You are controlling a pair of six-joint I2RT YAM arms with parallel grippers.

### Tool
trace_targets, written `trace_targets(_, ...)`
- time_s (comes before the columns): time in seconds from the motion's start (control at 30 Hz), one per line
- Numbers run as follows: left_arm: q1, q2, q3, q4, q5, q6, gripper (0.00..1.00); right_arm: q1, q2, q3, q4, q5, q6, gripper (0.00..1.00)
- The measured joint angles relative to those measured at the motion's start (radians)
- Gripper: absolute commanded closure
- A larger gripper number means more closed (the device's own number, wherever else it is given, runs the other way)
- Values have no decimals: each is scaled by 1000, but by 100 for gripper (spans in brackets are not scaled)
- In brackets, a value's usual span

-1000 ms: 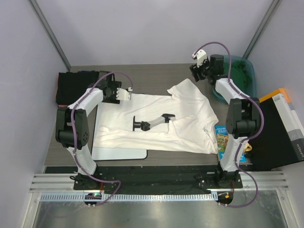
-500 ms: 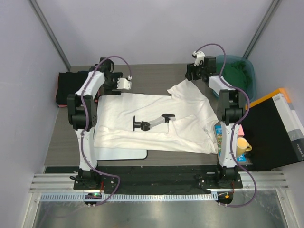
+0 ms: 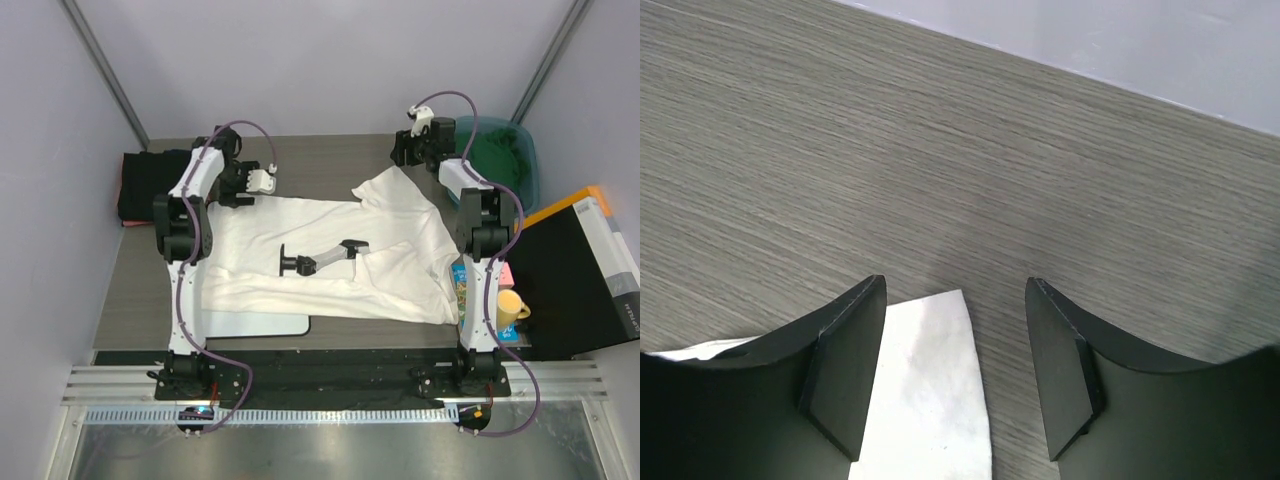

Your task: Fold and stack the t-shirts

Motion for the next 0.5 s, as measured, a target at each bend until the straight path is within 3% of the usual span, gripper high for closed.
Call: trace_targets(0.5,0,97,174,-97,-10,68,22,0,2,18,23,-4,39,45)
